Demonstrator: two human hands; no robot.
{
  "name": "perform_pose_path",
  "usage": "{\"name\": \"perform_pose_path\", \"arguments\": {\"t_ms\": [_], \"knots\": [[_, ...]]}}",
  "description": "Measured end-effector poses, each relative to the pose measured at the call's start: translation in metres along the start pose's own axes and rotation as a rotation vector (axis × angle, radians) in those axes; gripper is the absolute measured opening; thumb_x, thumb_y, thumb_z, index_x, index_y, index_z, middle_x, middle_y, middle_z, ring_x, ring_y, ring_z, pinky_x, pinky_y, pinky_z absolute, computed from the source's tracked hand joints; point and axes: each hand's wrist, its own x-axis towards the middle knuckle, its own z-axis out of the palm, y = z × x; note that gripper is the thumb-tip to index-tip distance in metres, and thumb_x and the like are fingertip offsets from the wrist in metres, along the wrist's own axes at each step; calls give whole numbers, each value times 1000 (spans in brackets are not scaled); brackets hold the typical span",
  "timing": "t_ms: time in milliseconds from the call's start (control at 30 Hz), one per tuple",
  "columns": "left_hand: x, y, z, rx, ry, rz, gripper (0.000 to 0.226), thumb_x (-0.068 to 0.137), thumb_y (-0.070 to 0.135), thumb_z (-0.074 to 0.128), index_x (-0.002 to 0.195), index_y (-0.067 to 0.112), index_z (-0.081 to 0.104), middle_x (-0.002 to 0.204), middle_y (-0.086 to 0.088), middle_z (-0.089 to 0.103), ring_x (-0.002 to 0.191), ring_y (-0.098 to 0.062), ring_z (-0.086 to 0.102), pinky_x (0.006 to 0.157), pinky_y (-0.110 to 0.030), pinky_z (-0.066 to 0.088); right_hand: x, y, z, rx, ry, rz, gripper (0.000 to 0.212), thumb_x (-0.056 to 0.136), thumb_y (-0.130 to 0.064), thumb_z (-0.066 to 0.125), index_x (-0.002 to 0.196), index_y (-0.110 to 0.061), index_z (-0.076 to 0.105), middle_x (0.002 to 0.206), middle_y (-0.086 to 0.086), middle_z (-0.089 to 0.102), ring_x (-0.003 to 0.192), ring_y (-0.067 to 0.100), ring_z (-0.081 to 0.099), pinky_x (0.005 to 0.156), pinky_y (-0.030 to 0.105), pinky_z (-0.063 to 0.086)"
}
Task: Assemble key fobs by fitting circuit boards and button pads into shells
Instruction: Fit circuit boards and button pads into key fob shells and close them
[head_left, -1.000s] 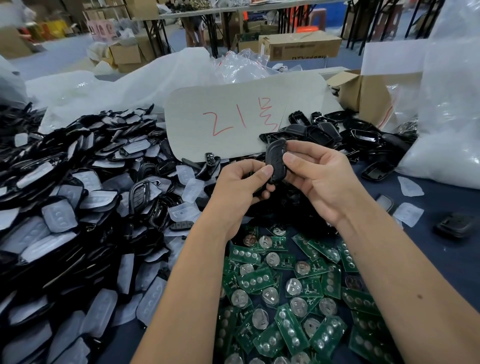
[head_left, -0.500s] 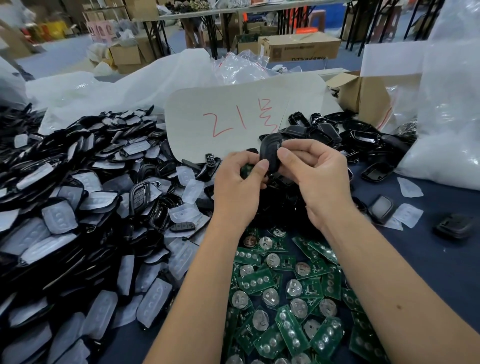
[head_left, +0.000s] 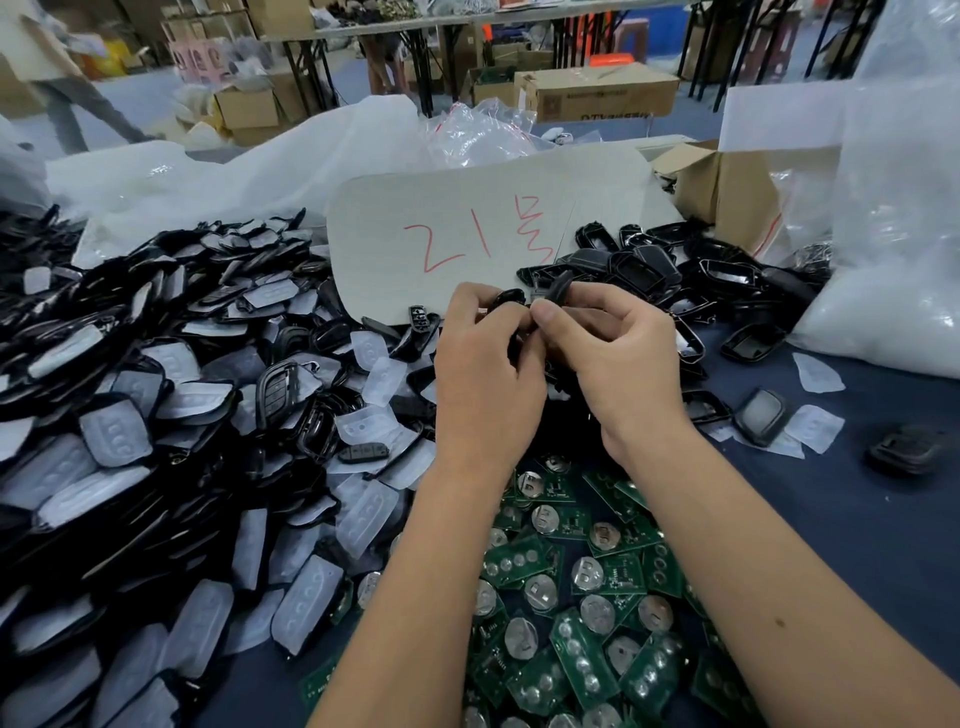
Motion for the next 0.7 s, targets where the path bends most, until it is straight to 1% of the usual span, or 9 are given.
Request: {"name": "perform_pose_path", "arguments": {"t_ms": [100, 200, 267, 300, 333, 433, 533, 633, 700], "knots": [[-1, 1, -1, -22, -19, -22, 5, 94, 11, 69, 90, 11, 73, 105, 2, 55, 87, -5, 53, 79, -6, 39, 1, -1, 0, 9, -30, 20, 20, 86, -14, 84, 103, -19, 74, 90, 5, 81, 83, 16, 77, 75, 24, 60], [0, 3, -2, -127, -20, -110, 10, 95, 13, 69, 91, 20, 74, 106, 4, 57, 99, 2, 55, 88, -4, 38, 3, -2, -4, -4, -54, 49, 16, 91, -15, 80, 106, -15, 75, 94, 8, 80, 87, 20, 76, 85, 35, 62], [3, 3, -1, -313, -27, -272, 18, 99, 9, 60, 96, 17, 76, 111, 0, 60, 98, -4, 64, 94, -20, 52, 6, -4, -8, 61, -72, 96, 12, 94, -14, 76, 106, -13, 74, 97, 11, 80, 89, 21, 76, 86, 35, 63], [5, 3, 0, -412, -28, -368, 24, 102, 6, 54, 101, 13, 77, 115, -6, 62, 95, -8, 68, 91, -28, 58, 7, -6, -11, 106, -89, 129, 11, 96, -13, 74, 106, -12, 73, 99, 12, 80, 91, 22, 76, 86, 35, 63], [7, 3, -1, -488, -22, -450, 30, 103, 2, 49, 106, 10, 77, 117, -11, 64, 91, -10, 70, 87, -30, 61, 9, -7, -14, 143, -110, 160, 10, 97, -13, 71, 107, -10, 72, 101, 13, 79, 93, 23, 76, 86, 35, 62], [9, 1, -3, -650, 20, -583, 43, 104, -7, 40, 114, 16, 74, 119, -10, 67, 81, -4, 71, 80, -21, 59, 13, -10, -21, 227, -165, 238, 17, 98, -15, 66, 112, -6, 68, 111, 18, 76, 101, 28, 75, 87, 34, 61], [10, -2, -6, -783, 58, -624, 55, 102, -13, 40, 122, 29, 69, 113, -11, 67, 75, -5, 71, 80, -24, 60, 14, -11, -25, 267, -196, 275, 22, 99, -14, 64, 117, -2, 67, 115, 18, 74, 105, 29, 73, 89, 34, 62], [11, -6, -7, -862, 104, -679, 54, 100, -16, 45, 134, 22, 63, 98, -14, 70, 81, -14, 74, 82, -30, 62, 14, -13, -27, 268, -240, 290, 28, 90, -19, 68, 114, -4, 70, 108, 13, 72, 102, 23, 70, 87, 33, 61], [13, -8, -8, -873, 106, -707, 46, 99, -16, 49, 129, 16, 66, 102, -19, 72, 86, -18, 76, 81, -29, 62, 14, -15, -26, 265, -257, 303, 34, 86, -22, 69, 116, -6, 70, 104, 10, 71, 98, 21, 68, 87, 33, 61]]}}
